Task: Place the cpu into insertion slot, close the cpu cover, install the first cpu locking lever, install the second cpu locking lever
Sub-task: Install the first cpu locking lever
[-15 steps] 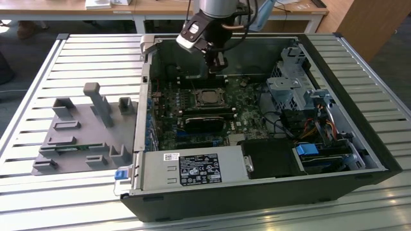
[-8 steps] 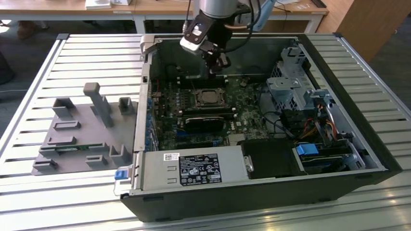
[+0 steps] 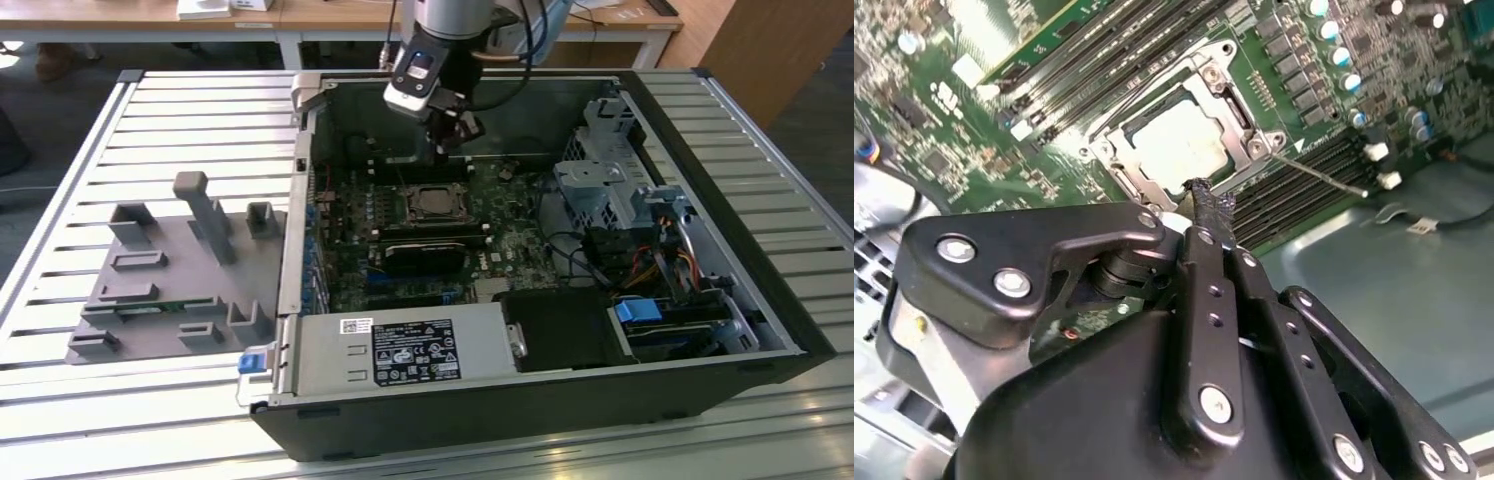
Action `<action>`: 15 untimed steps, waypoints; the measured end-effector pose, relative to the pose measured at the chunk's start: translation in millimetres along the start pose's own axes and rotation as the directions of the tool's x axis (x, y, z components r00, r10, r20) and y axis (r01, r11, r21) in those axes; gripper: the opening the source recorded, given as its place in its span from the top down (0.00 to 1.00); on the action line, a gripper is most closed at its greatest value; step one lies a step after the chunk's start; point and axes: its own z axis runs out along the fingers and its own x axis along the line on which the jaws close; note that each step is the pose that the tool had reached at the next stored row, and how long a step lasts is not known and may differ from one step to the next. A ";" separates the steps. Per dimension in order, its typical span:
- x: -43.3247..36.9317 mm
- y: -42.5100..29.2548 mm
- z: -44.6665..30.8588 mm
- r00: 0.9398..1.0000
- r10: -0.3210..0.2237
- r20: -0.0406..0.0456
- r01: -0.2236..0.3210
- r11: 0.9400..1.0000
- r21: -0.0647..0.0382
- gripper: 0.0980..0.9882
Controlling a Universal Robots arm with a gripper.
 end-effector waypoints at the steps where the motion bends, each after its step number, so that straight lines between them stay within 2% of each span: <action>1: 0.0 0.0 0.1 1.000 -0.017 -0.001 0.017 1.000 0.000 0.99; 8: 0.0 0.0 0.2 0.992 -0.124 -0.003 0.124 0.992 -0.002 0.99; 15: 0.1 -0.1 0.2 0.982 -0.190 -0.002 0.190 0.982 -0.001 0.99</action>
